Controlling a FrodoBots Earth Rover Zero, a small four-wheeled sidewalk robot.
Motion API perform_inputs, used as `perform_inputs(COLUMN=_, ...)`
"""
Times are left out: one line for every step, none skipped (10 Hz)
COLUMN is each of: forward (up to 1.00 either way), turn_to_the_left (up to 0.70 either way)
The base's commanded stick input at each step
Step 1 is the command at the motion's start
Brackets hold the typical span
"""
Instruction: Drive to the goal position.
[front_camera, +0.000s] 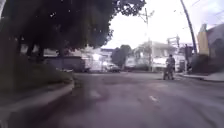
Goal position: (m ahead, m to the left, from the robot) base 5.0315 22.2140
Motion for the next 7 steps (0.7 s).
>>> perform_inputs(forward=0.7, turn_to_the_left=0.0)
perform_inputs(forward=0.7, turn_to_the_left=0.0)
perform_inputs(forward=0.7, turn_to_the_left=0.0)
perform_inputs(forward=0.7, turn_to_the_left=0.0)
perform_inputs(forward=0.7, turn_to_the_left=0.0)
perform_inputs(forward=0.7, turn_to_the_left=0.0)
perform_inputs(forward=0.7, turn_to_the_left=0.0)
